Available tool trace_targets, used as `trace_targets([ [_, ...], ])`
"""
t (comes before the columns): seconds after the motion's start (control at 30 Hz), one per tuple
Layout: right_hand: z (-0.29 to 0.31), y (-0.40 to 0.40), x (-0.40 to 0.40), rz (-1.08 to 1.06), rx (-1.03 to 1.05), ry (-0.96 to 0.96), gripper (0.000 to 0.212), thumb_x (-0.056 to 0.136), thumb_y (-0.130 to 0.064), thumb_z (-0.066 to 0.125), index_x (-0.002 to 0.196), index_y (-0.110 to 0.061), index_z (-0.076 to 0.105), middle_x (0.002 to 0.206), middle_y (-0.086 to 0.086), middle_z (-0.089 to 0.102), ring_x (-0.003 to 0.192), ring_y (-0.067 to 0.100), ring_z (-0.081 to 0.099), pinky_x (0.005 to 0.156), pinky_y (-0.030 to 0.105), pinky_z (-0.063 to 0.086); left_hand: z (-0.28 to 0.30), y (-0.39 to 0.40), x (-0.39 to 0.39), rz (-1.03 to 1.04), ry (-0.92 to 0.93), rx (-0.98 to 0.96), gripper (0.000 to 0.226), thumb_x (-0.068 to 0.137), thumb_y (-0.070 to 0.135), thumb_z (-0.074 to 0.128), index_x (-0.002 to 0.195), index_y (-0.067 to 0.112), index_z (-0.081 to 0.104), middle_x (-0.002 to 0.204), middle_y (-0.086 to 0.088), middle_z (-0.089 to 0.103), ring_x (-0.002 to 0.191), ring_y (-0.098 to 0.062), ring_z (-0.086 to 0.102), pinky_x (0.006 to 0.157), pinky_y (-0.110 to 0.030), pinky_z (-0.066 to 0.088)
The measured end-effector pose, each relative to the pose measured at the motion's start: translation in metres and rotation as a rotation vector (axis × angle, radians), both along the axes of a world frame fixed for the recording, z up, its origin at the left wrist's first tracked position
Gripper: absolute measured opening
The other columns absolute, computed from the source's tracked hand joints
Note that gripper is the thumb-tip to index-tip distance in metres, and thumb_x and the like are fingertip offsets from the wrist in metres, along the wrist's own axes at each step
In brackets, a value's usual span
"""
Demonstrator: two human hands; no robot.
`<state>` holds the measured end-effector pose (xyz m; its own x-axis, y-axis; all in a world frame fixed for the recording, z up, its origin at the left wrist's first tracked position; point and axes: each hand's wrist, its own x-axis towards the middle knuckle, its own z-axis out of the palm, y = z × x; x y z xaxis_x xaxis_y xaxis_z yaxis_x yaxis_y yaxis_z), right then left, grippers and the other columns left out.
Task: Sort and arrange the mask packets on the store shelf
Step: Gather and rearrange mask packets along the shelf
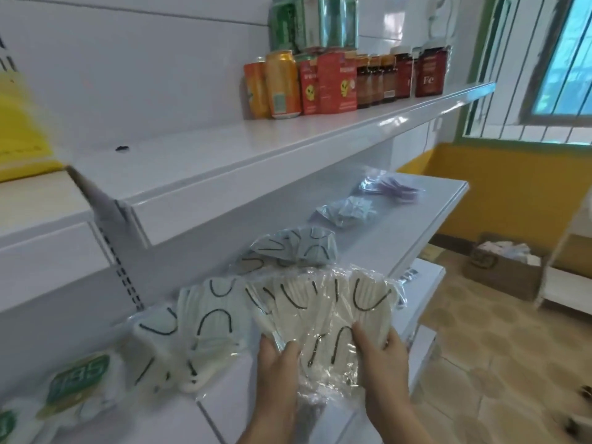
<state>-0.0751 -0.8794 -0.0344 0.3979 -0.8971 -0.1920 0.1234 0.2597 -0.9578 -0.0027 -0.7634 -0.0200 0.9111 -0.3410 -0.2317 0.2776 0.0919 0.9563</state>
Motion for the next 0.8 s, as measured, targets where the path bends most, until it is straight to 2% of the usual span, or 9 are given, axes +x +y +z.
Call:
trace_targets([
  [0.2,0.024,-0.075,0.080,0.156,-0.021,0.064,0.025,0.090,-0.014,0.069,0.115,-0.013,0.066,0.101,0.007,0.075,0.091,0.026,0.074,0.085,0.049,0.061,0.014,-0.075,0.067,0.125,-0.010,-0.048,0.022,0.090,0.000,0.061,0.108,0.012,0.065,0.097,-0.013,0.076,0.089,-0.032,0.073,0.083,-0.053,0.059],
  [0.3,0.059,-0.101,0.131,0.289,-0.042,0.029,0.018,0.091,-0.011,0.065,0.110,-0.011,0.063,0.100,0.009,0.074,0.091,0.028,0.072,0.085,0.047,0.061,0.027,-0.096,0.122,0.224,0.071,-0.093,0.014,0.092,0.016,0.064,0.103,0.008,0.063,0.095,-0.012,0.069,0.079,-0.031,0.068,0.069,-0.043,0.057],
  [0.37,0.078,-0.110,0.152,0.344,-0.048,0.011,0.020,0.096,-0.011,0.061,0.115,-0.011,0.057,0.102,0.002,0.067,0.098,0.031,0.067,0.087,0.047,0.056,0.031,-0.100,0.148,0.224,0.169,-0.147,0.012,0.095,0.015,0.057,0.085,0.008,0.057,0.083,-0.014,0.057,0.068,-0.027,0.058,0.066,-0.036,0.050],
  [0.4,0.084,-0.112,0.157,0.339,-0.065,0.033,0.035,0.097,-0.013,0.060,0.131,-0.008,0.052,0.102,-0.002,0.061,0.101,0.032,0.064,0.087,0.047,0.053,0.027,-0.100,0.155,0.214,0.182,-0.148,0.014,0.094,0.014,0.053,0.081,0.009,0.057,0.080,-0.015,0.056,0.069,-0.026,0.057,0.070,-0.038,0.049],
  [0.53,0.076,-0.112,0.153,0.364,-0.201,0.158,0.056,0.100,-0.020,0.058,0.151,-0.021,0.035,0.128,0.002,0.056,0.096,0.016,0.056,0.073,0.022,0.048,0.018,-0.081,0.152,0.213,0.058,0.042,0.009,0.078,0.025,0.055,0.074,0.018,0.060,0.079,-0.011,0.053,0.072,-0.021,0.049,0.065,-0.034,0.038],
  [0.63,0.059,-0.104,0.145,0.378,-0.359,0.249,0.052,0.098,-0.019,0.059,0.147,-0.022,0.043,0.143,0.005,0.054,0.126,0.021,0.054,0.101,0.032,0.048,0.019,-0.067,0.143,0.174,-0.035,0.165,0.011,0.071,0.026,0.054,0.066,0.029,0.063,0.084,-0.009,0.055,0.083,-0.022,0.050,0.073,-0.039,0.038],
  [0.7,0.053,-0.096,0.134,0.405,-0.537,0.349,0.050,0.096,-0.020,0.058,0.145,-0.020,0.046,0.143,0.005,0.053,0.132,0.022,0.050,0.108,0.034,0.041,0.022,-0.056,0.133,0.112,-0.153,0.264,0.024,0.086,0.020,0.056,0.099,0.031,0.073,0.110,-0.011,0.068,0.106,-0.031,0.061,0.090,-0.044,0.047],
  [0.73,0.051,-0.092,0.127,0.423,-0.622,0.402,0.050,0.095,-0.020,0.058,0.144,-0.019,0.047,0.143,0.006,0.053,0.132,0.023,0.049,0.108,0.034,0.039,0.025,-0.048,0.126,0.068,-0.223,0.328,0.033,0.092,0.018,0.056,0.122,0.020,0.069,0.127,-0.011,0.066,0.119,-0.031,0.060,0.099,-0.042,0.046],
  [0.8,0.048,-0.081,0.109,0.458,-0.743,0.490,0.051,0.095,-0.023,0.058,0.145,-0.018,0.046,0.143,0.007,0.051,0.132,0.025,0.048,0.107,0.034,0.039,0.028,-0.026,0.110,-0.038,-0.378,0.473,0.053,0.089,0.026,0.055,0.140,0.013,0.056,0.143,-0.005,0.057,0.132,-0.022,0.053,0.106,-0.032,0.040],
])
